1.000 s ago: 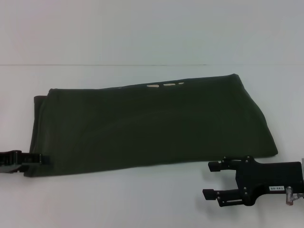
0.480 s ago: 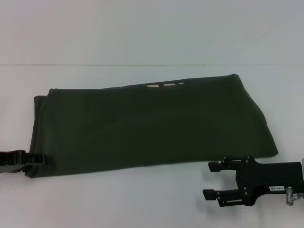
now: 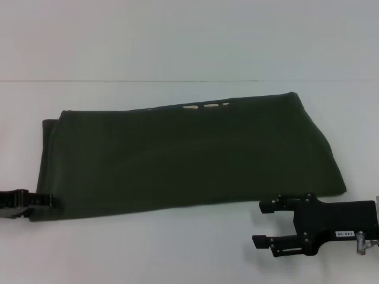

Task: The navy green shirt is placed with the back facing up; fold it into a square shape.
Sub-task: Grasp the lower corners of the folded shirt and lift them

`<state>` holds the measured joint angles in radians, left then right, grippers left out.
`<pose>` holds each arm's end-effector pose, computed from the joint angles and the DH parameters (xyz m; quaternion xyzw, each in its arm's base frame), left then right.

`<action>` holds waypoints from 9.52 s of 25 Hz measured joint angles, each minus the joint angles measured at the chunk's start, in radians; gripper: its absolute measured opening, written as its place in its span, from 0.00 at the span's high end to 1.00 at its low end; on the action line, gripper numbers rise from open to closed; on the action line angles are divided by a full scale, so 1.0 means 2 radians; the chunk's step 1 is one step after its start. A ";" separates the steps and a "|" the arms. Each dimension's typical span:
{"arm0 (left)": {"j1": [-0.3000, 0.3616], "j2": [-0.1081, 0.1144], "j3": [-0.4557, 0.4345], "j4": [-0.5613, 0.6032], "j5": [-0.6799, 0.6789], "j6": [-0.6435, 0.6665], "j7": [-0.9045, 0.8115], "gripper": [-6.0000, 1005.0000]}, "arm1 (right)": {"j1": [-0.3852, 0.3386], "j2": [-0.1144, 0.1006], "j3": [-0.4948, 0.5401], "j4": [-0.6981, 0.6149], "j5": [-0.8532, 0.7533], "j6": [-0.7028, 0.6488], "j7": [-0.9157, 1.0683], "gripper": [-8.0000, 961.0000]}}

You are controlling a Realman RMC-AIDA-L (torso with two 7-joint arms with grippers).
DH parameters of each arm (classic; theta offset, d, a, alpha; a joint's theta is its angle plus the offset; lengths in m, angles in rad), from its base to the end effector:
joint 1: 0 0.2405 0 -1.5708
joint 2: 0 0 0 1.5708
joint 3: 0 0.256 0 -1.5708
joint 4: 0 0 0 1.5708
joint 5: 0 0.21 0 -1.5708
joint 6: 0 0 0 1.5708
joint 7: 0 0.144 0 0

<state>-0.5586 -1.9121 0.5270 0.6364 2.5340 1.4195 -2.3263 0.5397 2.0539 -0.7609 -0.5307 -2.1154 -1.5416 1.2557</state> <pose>-0.3592 0.3333 0.0663 -0.7339 -0.6523 -0.0554 0.1812 0.2809 0.3077 -0.0287 -0.9655 0.1847 0.1714 0.0662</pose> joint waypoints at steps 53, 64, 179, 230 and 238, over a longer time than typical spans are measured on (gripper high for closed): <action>-0.031 0.003 0.025 0.002 0.040 0.003 -0.025 0.19 | 0.003 0.001 0.000 0.000 -0.005 0.002 0.005 0.13; -0.035 0.003 0.021 -0.001 0.036 0.013 -0.023 0.23 | 0.003 0.002 0.000 0.000 -0.006 0.002 0.005 0.13; -0.054 0.001 0.059 0.004 0.051 -0.015 -0.009 0.99 | 0.088 -0.029 -0.034 -0.124 -0.262 0.123 0.648 0.14; -0.055 0.002 0.059 0.008 0.051 -0.018 -0.010 0.98 | 0.102 -0.027 -0.028 -0.090 -0.257 0.124 0.631 0.85; -0.055 0.004 0.059 0.008 0.051 -0.016 -0.009 0.98 | 0.103 -0.028 -0.028 -0.091 -0.253 0.115 0.625 0.96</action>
<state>-0.6688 -1.9041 0.6458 0.6522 2.6354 1.3866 -2.3447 0.7456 1.9984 -0.8161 -0.7128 -2.6213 -1.3124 2.5058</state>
